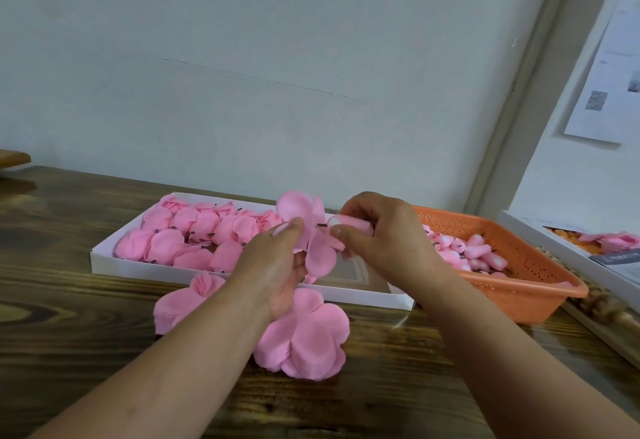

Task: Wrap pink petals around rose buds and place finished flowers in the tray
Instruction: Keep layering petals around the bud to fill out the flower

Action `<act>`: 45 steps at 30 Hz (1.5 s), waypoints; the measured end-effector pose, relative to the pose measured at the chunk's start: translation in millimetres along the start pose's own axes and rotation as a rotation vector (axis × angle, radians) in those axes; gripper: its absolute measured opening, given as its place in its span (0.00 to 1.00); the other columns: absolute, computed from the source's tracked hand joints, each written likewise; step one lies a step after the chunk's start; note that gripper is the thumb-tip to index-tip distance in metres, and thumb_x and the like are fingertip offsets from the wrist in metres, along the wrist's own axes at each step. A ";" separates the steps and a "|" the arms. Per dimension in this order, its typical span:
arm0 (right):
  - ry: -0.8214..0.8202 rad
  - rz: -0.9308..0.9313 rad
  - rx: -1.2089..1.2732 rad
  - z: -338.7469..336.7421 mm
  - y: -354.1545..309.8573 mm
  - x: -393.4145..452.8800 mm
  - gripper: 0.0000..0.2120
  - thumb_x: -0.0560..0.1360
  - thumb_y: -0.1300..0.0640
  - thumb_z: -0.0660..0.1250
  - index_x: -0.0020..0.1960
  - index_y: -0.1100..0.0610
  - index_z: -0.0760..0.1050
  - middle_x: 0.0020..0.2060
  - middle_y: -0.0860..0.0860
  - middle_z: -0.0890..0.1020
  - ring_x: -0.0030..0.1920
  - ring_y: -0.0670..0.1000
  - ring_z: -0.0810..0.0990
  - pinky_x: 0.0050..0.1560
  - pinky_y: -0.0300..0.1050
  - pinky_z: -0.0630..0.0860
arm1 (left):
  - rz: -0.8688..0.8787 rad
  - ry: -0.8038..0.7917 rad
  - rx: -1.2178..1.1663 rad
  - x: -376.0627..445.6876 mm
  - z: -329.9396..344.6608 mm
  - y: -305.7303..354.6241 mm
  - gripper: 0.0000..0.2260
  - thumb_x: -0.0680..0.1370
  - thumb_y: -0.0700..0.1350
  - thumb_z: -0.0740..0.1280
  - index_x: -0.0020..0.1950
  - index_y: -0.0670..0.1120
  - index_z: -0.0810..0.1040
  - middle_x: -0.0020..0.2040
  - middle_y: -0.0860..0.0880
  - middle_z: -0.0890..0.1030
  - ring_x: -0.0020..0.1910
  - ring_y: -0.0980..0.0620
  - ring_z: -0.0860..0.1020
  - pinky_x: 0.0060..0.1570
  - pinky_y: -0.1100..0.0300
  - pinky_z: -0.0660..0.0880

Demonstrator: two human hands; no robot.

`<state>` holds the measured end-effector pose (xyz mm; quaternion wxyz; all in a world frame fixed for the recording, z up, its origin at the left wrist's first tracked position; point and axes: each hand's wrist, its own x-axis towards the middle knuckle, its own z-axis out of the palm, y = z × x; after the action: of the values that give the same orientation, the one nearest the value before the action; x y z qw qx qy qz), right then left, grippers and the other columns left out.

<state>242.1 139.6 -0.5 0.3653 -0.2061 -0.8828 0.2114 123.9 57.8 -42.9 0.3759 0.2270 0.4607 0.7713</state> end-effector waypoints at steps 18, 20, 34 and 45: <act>0.022 -0.092 -0.280 3.1 -3.0 -5.3 0.08 0.72 0.51 0.69 0.40 0.55 0.79 0.30 0.51 0.78 0.31 0.52 0.74 0.31 0.45 0.66 | -0.026 -0.039 -0.023 -3.7 1.6 -1.9 0.09 0.82 0.43 0.60 0.52 0.42 0.79 0.40 0.45 0.86 0.41 0.48 0.85 0.38 0.57 0.81; 0.020 -0.102 -0.339 3.1 -3.0 -5.7 0.08 0.72 0.50 0.69 0.41 0.55 0.80 0.30 0.51 0.78 0.32 0.52 0.73 0.31 0.43 0.63 | -0.025 -0.035 -0.019 -4.8 1.5 -1.2 0.09 0.82 0.43 0.59 0.51 0.43 0.79 0.39 0.46 0.86 0.40 0.49 0.85 0.39 0.58 0.81; -0.023 -0.118 -0.433 11.5 -8.2 -4.0 0.05 0.71 0.58 0.63 0.43 0.55 0.78 0.37 0.51 0.80 0.39 0.55 0.77 0.43 0.50 0.74 | -0.119 -0.021 -0.224 -12.5 3.6 -4.5 0.12 0.83 0.43 0.58 0.54 0.36 0.78 0.45 0.38 0.85 0.39 0.45 0.85 0.33 0.57 0.81; -0.157 -0.127 -0.401 15.4 -2.7 -1.6 0.05 0.71 0.60 0.65 0.47 0.56 0.76 0.39 0.50 0.79 0.39 0.52 0.75 0.40 0.50 0.75 | -0.117 -0.084 0.044 -9.2 -2.9 -12.0 0.15 0.84 0.47 0.56 0.60 0.41 0.78 0.47 0.42 0.85 0.46 0.46 0.85 0.47 0.53 0.80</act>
<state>231.4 133.1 -9.9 0.2600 -0.2017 -0.9440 0.0238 132.0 52.4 -54.8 0.4340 0.2402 0.4740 0.7275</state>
